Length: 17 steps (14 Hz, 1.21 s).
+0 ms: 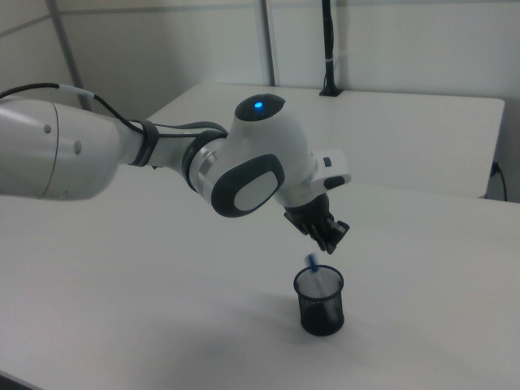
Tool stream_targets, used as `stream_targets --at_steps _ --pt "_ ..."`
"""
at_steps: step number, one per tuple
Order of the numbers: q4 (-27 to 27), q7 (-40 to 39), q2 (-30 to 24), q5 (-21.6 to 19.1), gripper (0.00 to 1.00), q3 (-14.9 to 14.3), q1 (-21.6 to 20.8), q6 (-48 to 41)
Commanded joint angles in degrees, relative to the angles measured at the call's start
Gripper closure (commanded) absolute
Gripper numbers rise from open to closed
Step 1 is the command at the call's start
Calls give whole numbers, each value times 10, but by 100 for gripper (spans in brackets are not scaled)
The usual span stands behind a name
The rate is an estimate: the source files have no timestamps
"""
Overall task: Remove the marker
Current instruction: 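Close the gripper on the blue-capped marker in the cup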
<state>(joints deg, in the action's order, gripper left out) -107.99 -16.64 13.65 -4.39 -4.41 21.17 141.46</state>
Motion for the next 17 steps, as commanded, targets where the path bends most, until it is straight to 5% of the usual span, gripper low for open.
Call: stream_targets --at_steps 1,6,8,9,12,17 --pt "1 5 -41 -10 100 -3 -3 -26" --pt "49 -3 -72 -3 96 -3 -3 -145" --pt "36 5 -70 2 39 -3 -1 -152" --pt "26 13 -71 3 22 -4 9 -158" --pt "6 154 -70 16 13 -13 28 -157" --pt "-43 328 -87 107 16 -19 38 -160"
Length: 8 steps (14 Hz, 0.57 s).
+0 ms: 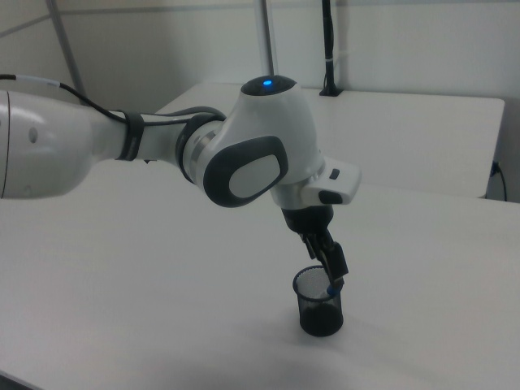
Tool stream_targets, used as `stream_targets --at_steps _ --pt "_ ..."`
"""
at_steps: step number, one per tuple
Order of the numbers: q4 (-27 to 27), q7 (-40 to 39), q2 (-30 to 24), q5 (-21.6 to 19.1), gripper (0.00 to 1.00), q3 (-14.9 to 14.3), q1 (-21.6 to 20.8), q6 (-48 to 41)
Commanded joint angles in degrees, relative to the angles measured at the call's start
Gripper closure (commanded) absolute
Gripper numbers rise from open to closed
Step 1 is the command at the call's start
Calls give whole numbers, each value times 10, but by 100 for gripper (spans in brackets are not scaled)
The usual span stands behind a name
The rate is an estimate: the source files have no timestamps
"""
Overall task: Remove the marker
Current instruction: 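Close the gripper on the blue-capped marker in the cup, then lift the marker up out of the mesh cup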
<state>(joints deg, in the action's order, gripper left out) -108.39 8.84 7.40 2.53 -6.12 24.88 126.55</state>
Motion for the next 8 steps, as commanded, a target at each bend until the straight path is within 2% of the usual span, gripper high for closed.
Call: stream_targets --at_steps 1,8 --pt "-40 88 -21 46 18 -2 -1 -10" --pt "-37 156 16 50 25 1 -8 42"
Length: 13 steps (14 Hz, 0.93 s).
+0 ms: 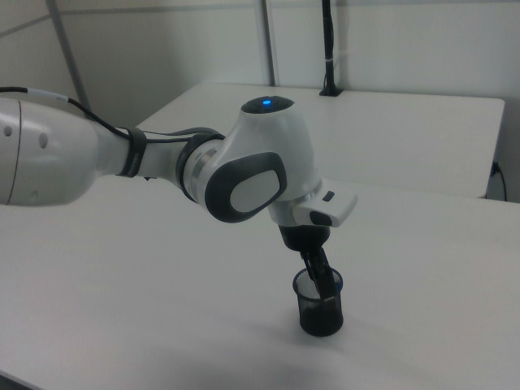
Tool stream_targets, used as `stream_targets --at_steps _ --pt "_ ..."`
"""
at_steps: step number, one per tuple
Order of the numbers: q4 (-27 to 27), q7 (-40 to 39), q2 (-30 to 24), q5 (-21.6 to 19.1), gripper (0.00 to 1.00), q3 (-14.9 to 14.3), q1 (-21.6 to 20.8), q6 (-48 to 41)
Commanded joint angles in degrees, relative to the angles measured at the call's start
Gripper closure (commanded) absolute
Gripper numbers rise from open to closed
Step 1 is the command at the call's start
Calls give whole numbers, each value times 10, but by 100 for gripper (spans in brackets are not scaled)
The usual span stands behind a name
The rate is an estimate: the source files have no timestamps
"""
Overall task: Remove the marker
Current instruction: 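Lift the marker up out of the mesh cup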
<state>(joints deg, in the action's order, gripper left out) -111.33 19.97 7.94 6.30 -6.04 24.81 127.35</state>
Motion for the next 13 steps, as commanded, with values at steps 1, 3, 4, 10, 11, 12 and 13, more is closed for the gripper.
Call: stream_targets --at_steps 1,3,4,10,11,12,13 --pt "-6 59 17 13 25 1 -9 47" --pt "-6 65 23 13 31 2 -11 59" --pt "-5 65 24 13 43 2 -11 60" --pt "-1 65 25 13 100 2 -11 67" --pt "8 65 23 13 100 2 -11 64" --pt "9 66 20 12 100 2 -11 62" --pt "12 65 8 10 100 5 -12 60"
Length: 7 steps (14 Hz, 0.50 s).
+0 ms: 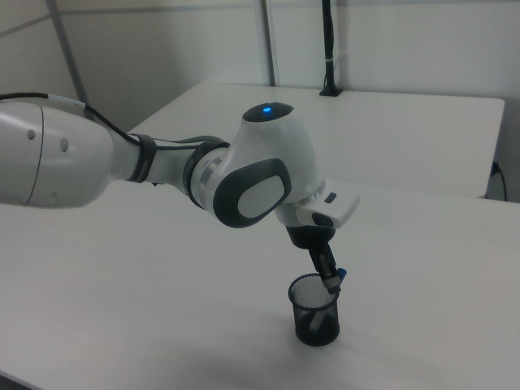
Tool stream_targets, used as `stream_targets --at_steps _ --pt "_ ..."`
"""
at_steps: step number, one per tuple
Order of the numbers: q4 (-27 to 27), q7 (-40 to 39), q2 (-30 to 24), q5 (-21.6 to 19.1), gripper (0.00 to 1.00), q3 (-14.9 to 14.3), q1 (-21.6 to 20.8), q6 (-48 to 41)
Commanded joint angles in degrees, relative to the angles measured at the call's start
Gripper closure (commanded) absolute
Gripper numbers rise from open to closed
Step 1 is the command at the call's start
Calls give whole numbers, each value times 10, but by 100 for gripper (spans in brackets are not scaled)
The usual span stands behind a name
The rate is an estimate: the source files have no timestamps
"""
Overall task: Remove the marker
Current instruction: 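Lift the marker up out of the mesh cup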
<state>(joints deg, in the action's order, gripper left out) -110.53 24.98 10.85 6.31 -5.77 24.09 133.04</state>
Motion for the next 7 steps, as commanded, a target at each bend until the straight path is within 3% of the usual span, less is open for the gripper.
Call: stream_targets --at_steps 1,4,7 --pt "11 16 -32 9 100 5 -4 1" --pt "40 13 -73 2 100 29 -4 -13" --pt "121 -11 -80 -26 100 69 -4 -93"
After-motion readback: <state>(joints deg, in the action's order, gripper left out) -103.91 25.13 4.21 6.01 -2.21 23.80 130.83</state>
